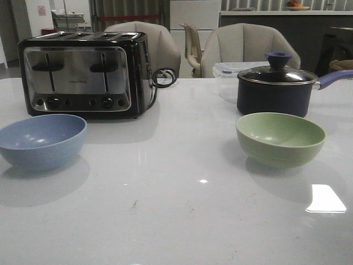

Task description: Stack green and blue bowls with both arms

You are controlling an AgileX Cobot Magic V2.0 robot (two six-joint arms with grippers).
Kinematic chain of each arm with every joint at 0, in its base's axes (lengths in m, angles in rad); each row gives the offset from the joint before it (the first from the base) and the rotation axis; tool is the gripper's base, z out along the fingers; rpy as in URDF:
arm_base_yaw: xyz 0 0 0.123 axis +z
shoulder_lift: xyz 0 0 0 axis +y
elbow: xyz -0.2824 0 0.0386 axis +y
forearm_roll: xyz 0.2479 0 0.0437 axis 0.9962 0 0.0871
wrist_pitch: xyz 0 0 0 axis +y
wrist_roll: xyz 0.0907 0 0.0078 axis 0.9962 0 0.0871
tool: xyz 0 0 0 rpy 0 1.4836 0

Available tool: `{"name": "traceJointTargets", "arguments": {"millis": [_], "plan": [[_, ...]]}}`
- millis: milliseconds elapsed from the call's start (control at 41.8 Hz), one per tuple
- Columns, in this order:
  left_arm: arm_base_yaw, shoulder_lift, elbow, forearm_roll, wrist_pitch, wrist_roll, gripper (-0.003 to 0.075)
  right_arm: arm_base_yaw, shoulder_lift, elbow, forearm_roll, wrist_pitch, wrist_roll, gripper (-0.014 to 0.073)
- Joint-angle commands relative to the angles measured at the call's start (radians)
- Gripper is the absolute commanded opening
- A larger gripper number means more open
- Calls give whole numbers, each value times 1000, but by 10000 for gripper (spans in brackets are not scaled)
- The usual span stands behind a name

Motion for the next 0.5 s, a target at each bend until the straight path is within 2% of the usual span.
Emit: {"name": "traceJointTargets", "arguments": {"millis": [0, 72, 120, 335, 479], "plan": [[0, 15, -27, -9, -91, -4, 480, -7, 3, -26, -7, -77, -6, 545], [0, 15, -27, -9, -90, -4, 595, -7, 18, -26, -6, -78, -6, 608], [0, 15, -27, -9, -90, -4, 617, -7, 35, -26, 4, -81, -6, 605], [-12, 15, -29, -19, -127, 7, 616, -7, 191, -91, 75, -83, -6, 599], [-98, 15, -29, -37, -138, 62, 616, 8, 324, -186, 127, -72, -24, 599]]}}
